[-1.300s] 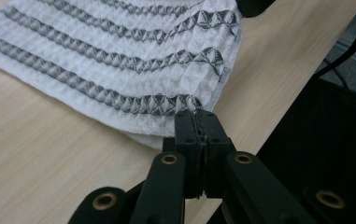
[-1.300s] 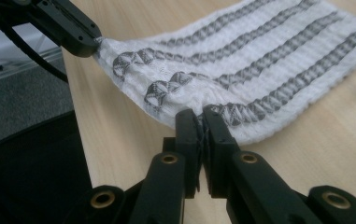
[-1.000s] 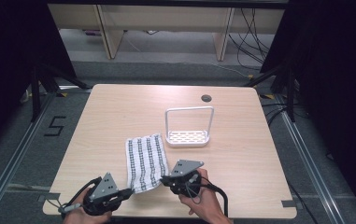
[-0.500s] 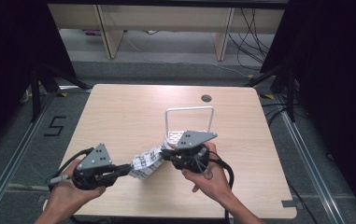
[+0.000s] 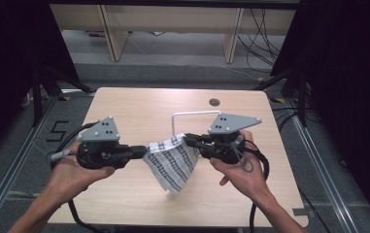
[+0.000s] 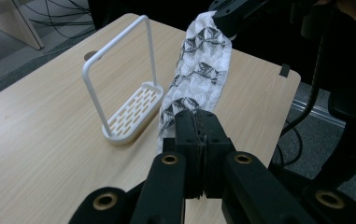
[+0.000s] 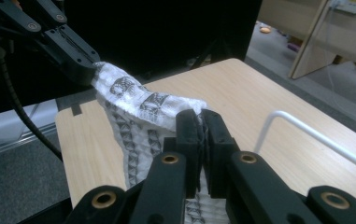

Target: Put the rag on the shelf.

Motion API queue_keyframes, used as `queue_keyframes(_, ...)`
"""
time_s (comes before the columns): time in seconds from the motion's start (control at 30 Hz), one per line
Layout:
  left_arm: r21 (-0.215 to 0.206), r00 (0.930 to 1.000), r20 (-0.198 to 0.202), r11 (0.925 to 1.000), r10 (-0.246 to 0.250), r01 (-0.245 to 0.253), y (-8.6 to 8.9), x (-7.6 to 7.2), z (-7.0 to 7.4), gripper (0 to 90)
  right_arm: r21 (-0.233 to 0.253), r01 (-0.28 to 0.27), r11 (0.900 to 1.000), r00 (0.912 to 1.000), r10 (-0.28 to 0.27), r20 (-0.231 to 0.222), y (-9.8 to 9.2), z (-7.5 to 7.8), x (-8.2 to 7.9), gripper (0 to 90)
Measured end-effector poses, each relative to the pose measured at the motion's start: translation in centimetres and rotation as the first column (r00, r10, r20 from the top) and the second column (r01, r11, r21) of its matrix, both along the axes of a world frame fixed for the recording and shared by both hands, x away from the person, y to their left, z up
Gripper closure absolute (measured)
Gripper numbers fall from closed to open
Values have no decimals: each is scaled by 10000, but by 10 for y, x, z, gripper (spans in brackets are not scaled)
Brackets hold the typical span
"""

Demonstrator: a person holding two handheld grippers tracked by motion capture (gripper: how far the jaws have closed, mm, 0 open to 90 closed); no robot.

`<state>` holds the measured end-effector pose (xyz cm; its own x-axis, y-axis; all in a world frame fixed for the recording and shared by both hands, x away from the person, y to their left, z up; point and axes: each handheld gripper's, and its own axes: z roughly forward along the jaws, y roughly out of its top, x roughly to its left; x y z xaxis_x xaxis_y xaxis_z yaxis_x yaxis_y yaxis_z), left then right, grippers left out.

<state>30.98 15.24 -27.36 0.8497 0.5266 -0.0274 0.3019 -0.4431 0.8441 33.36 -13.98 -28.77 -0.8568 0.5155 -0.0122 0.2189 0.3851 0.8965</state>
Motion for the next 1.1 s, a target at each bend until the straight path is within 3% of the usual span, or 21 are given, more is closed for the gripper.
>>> queue_keyframes(0.2,-84,9998,158,9999,-124,126,-14,11,13,880,369,441,9983,9989,-445,111,-19,11,2,873)
queue_keyframes(0.5,-267,9997,227,9996,5,1,-32,41,27,880,594,1088,9923,9937,-1101,192,-38,22,13,872)
queue_keyframes(0.6,-336,9998,176,9994,109,-103,-38,58,30,880,997,1283,9867,9917,-1284,-60,-44,21,25,873)
queue_keyframes(0.73,-381,9996,142,9990,226,-220,-41,69,32,880,962,1540,9834,9879,-1549,20,-48,21,34,873)
queue_keyframes(0.77,-384,9995,127,9988,297,-292,-43,74,32,880,1058,1795,9780,9837,-1792,-130,-49,20,38,873)
queue_keyframes(1.0,-491,9979,40,9967,642,-640,-51,97,36,880,1258,1980,9721,9802,-1953,-335,-53,19,55,873)
queue_keyframes(1.1,-627,9963,11,9944,855,-852,-54,109,39,880,1352,2280,9642,9733,-2221,-577,-54,21,63,873)
